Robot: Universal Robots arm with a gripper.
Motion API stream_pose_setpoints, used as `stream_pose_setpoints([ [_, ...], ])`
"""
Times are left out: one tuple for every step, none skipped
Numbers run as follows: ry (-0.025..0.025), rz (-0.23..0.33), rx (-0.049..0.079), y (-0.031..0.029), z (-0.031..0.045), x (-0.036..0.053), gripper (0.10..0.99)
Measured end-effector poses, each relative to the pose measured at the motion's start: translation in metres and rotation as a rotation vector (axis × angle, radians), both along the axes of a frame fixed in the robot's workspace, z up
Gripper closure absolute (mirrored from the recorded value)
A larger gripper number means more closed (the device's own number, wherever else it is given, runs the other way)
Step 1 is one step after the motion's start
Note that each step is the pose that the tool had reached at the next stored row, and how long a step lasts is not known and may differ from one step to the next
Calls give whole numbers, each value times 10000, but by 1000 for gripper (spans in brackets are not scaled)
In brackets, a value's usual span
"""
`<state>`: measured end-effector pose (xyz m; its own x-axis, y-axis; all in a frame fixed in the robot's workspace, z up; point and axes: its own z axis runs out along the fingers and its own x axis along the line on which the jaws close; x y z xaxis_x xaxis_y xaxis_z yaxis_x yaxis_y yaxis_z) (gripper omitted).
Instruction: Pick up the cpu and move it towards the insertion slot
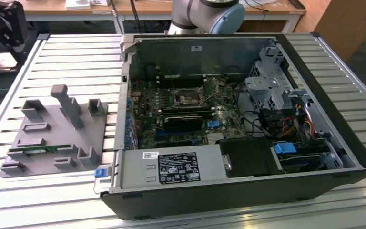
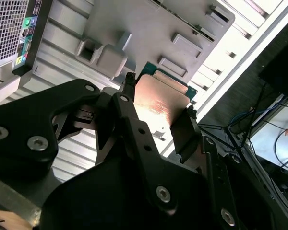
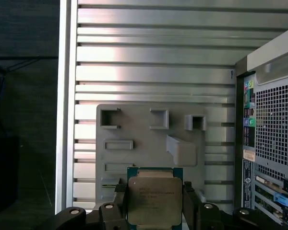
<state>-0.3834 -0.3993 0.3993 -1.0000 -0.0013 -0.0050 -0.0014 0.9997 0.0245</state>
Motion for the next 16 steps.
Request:
stream_pose_setpoints([
  [-1, 0, 1, 0, -1, 13, 541],
  [0, 0, 0, 0, -1, 26, 541],
  [1, 0, 0, 0, 0, 41, 541],
  [-1, 0, 1, 0, -1, 54, 541],
  [-1, 1, 1, 0, -1, 68, 541],
  [0, 0, 1, 1, -1, 82, 541],
  [0, 0, 0, 1, -1, 95, 541],
  [0, 0, 0, 0, -1, 108, 541],
  [0, 0, 1, 1, -1, 121, 541],
  [0, 0, 0, 1, -1, 133, 541],
  [0, 1, 0, 1, -1, 147, 541],
  [-1, 0, 1, 1, -2, 160, 541],
  [0, 0, 0, 1, -2, 173, 541],
  [0, 0, 0, 1, -1, 184, 541],
  [0, 0, 0, 1, -2, 196, 541],
  [0, 0, 0, 1, -2, 208, 541],
])
